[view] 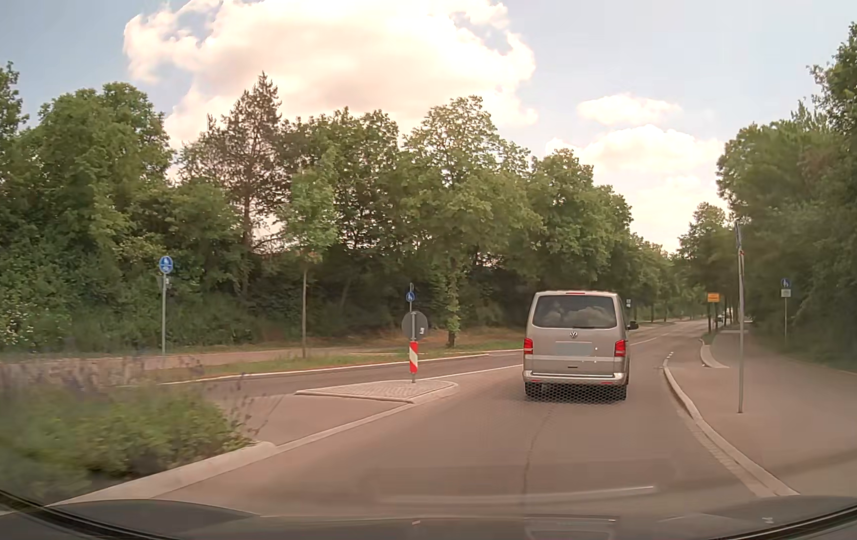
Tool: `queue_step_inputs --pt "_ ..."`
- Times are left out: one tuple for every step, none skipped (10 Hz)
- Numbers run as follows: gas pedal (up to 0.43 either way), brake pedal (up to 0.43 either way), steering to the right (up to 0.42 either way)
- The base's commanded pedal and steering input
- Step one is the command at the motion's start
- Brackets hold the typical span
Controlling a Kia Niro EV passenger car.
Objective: Follow the waypoints while adhering to traffic rules and regulations
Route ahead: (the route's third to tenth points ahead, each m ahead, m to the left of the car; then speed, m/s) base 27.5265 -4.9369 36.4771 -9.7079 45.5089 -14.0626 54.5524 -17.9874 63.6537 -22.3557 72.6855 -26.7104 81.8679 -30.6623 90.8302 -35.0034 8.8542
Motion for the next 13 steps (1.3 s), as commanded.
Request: queue_step_inputs --pt "0.268 0.012 0.138" --pt "0.268 0.012 0.131" --pt "0.268 0.012 0.123" --pt "0.28 0.012 0.112" --pt "0.28 0.012 0.104" --pt "0.28 0.012 0.098" --pt "0.28 0.012 0.089" --pt "0.28 0.012 0.083" --pt "0.28 0.018 0.077" --pt "0.28 0.012 0.072" --pt "0.287 0.012 0.067" --pt "0.287 0.012 0.063" --pt "0.287 0.012 0.06"
